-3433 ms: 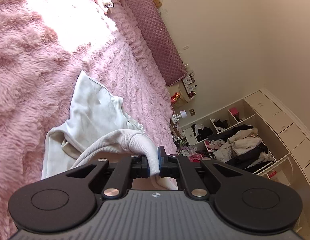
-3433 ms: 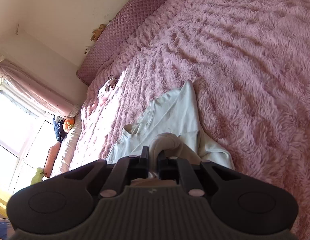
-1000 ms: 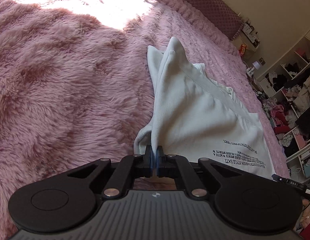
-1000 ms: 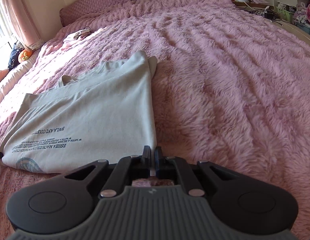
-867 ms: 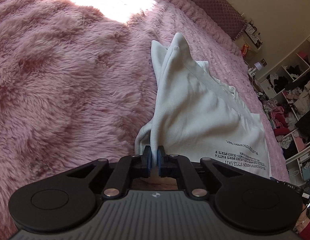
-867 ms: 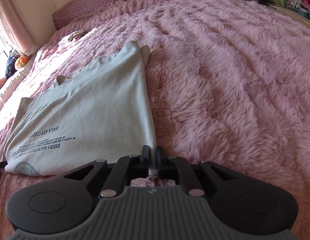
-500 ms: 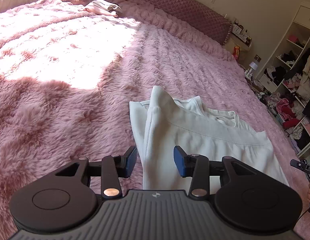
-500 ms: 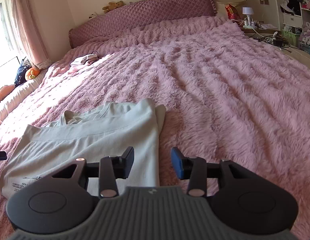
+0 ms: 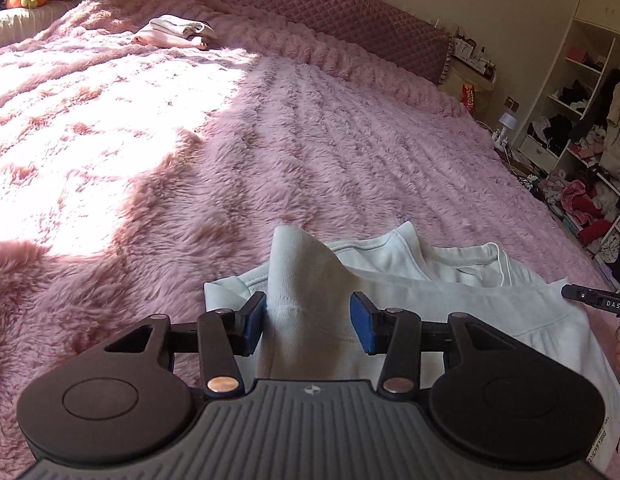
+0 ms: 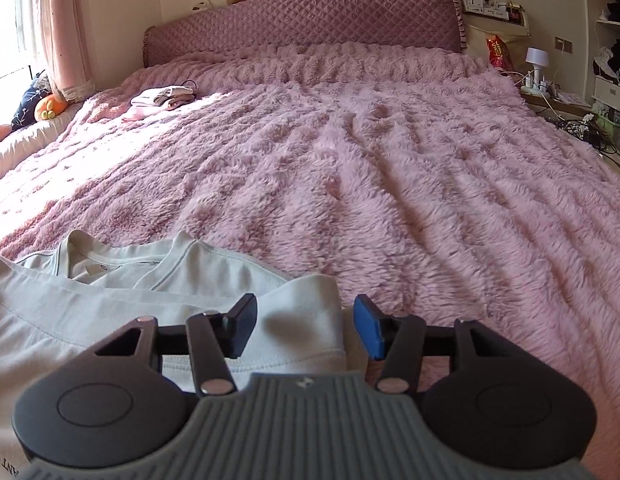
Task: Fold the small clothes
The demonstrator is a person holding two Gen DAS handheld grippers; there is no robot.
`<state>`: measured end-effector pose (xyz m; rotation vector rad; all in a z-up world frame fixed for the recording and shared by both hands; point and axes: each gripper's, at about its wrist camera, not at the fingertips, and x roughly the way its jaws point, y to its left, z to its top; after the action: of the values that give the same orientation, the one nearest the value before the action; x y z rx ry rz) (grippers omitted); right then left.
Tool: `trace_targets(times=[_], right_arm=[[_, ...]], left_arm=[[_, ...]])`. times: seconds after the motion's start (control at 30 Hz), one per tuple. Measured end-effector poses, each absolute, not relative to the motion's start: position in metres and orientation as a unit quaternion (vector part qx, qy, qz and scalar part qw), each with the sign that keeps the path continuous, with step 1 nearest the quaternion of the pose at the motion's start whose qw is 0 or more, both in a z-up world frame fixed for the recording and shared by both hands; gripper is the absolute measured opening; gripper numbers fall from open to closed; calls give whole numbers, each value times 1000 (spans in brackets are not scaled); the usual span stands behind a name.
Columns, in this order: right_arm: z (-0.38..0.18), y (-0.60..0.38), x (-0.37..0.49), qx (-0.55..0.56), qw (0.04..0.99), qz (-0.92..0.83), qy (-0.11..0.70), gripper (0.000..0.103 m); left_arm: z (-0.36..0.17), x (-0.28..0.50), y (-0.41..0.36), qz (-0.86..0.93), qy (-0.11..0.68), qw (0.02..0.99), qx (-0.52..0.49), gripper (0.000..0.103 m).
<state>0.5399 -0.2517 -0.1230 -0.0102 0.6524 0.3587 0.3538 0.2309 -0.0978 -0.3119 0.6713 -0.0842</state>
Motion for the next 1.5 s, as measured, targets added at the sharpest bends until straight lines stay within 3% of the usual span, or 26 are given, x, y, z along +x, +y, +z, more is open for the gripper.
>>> trace_targets(times=[0.03,0.07,0.23,0.43,0.47,0.53,0.6,0.83,1.07,1.17,1.33,1.5], right_arm=[[-126,-248,542,-14,930,177,323,2],[-127,-246,543,-23,929,177,325,3],[-119,-247,535,-7,944,169,282,2],[-142,-238,550,-22,938,144,315,3],[-145,-238,552,-22,939,138,315,5],[-144,-242,552,-12,940,132,314,26],[-136,-250,545,5,943,127,306,38],[-92,-281,439,30,937,198,287,37],[-109,-283,336,26,917,248,311,36],[-131,-295,328,66,912,208,348,34],[-152,-315,320,110,910,162,366,20],[-156,-315,315,92,910,151,376,19]], left_arm=[[-98,353,230,-42,327,933,-147,32],[-96,353,229,-40,324,936,-134,12],[-88,346,235,10,281,946,-159,13],[-118,373,242,35,346,920,-181,15],[-118,373,244,38,348,919,-182,22],[-115,371,250,34,351,916,-192,26],[-108,364,254,37,344,917,-198,30],[-66,277,235,11,302,934,-192,35],[-80,198,184,-43,324,924,-200,39],[-93,187,180,-42,337,918,-206,40],[-115,191,195,-27,360,904,-228,39],[-126,189,205,-34,363,897,-251,36]])
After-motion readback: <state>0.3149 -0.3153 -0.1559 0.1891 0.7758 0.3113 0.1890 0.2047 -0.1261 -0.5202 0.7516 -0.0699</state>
